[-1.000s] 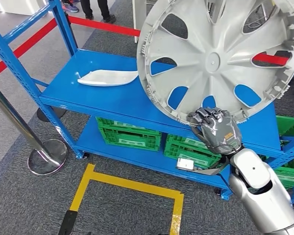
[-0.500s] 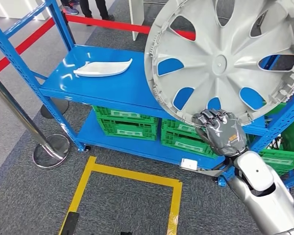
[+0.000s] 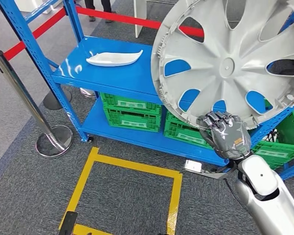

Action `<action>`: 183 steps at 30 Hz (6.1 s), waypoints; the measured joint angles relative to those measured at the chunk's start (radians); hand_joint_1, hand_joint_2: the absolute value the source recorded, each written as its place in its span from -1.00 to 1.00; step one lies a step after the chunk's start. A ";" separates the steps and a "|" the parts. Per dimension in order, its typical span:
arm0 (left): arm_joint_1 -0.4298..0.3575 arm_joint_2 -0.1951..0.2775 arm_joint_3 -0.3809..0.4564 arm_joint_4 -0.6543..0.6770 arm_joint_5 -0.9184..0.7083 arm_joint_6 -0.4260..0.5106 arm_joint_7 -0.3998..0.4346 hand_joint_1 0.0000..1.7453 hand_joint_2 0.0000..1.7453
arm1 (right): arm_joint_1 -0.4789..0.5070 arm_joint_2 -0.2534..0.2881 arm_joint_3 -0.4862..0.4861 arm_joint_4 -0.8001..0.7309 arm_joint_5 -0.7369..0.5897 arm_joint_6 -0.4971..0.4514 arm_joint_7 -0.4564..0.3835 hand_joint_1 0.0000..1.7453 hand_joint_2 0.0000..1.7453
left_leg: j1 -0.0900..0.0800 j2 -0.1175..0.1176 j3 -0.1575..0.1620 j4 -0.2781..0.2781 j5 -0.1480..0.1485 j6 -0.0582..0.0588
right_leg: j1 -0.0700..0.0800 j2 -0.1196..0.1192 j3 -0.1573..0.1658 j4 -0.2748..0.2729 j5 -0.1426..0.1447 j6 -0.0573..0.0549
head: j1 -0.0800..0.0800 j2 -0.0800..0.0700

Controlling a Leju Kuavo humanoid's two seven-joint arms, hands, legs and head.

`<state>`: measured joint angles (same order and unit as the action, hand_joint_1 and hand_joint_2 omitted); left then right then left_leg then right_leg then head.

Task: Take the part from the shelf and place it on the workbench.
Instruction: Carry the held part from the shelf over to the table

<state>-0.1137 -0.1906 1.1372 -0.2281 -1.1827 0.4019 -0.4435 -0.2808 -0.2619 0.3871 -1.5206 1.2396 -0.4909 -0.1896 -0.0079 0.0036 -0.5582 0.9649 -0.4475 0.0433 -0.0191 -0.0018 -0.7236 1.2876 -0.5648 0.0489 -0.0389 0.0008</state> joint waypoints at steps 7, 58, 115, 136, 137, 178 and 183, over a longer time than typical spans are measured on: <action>-0.001 0.000 0.000 0.000 -0.003 -0.001 0.000 -1.00 1.00 | 0.008 -0.002 -0.017 -0.005 -0.005 -0.003 0.000 1.00 1.00 | -0.004 0.001 -0.052 0.038 0.026 -0.028 | 0.003 0.001 0.211 -0.293 0.038 -0.017 | -0.001 0.000; -0.008 -0.003 -0.002 0.000 -0.014 0.002 -0.009 -1.00 1.00 | 0.009 -0.051 -0.024 -0.020 -0.003 0.027 -0.022 1.00 1.00 | -0.005 -0.006 -0.052 0.042 0.011 -0.004 | 0.001 -0.019 0.087 -0.097 -0.050 -0.013 | -0.010 0.000; -0.022 -0.024 0.013 0.000 0.051 0.097 -0.081 -1.00 1.00 | 0.111 -0.123 -0.065 -0.154 0.036 0.039 0.008 1.00 1.00 | -0.025 0.046 -0.079 0.065 0.016 -0.011 | 0.008 -0.119 0.170 -0.253 0.033 -0.023 | -0.022 0.000; -0.016 -0.024 0.012 0.000 0.050 0.103 -0.080 -1.00 1.00 | 0.114 -0.130 -0.065 -0.155 0.035 0.037 0.009 1.00 1.00 | 0.005 -0.015 -0.209 0.332 -0.102 -0.054 | -0.006 -0.017 0.136 -0.239 0.059 -0.035 | -0.022 0.000; -0.015 -0.024 0.012 0.000 0.049 0.103 -0.080 -1.00 1.00 | 0.114 -0.130 -0.065 -0.155 0.035 0.037 0.009 1.00 1.00 | 0.006 -0.011 -0.222 0.358 -0.103 -0.052 | -0.004 -0.031 0.138 -0.239 0.057 -0.037 | -0.022 0.000; -0.017 -0.017 -0.015 0.001 0.050 0.057 -0.097 -1.00 1.00 | 0.140 -0.128 -0.069 -0.146 0.050 -0.003 0.013 1.00 1.00 | 0.005 -0.015 -0.089 0.073 0.021 -0.013 | -0.011 -0.004 0.181 -0.240 -0.003 0.012 | -0.018 0.000; -0.018 -0.017 -0.018 0.001 0.050 0.058 -0.097 -1.00 1.00 | 0.147 -0.128 -0.072 -0.145 0.050 -0.003 0.014 1.00 1.00 | -0.004 -0.018 -0.068 0.069 0.003 0.009 | -0.005 0.000 0.002 0.027 -0.066 0.009 | -0.015 0.000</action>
<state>-0.1322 -0.2079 1.1188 -0.2274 -1.1330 0.4597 -0.5409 -0.1340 -0.3899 0.3156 -1.6657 1.2898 -0.4940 -0.1758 -0.0121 -0.0140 -0.6264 1.0342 -0.4442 0.0526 -0.0245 -0.0017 -0.7217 1.3142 -0.6304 0.0584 -0.0539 0.0008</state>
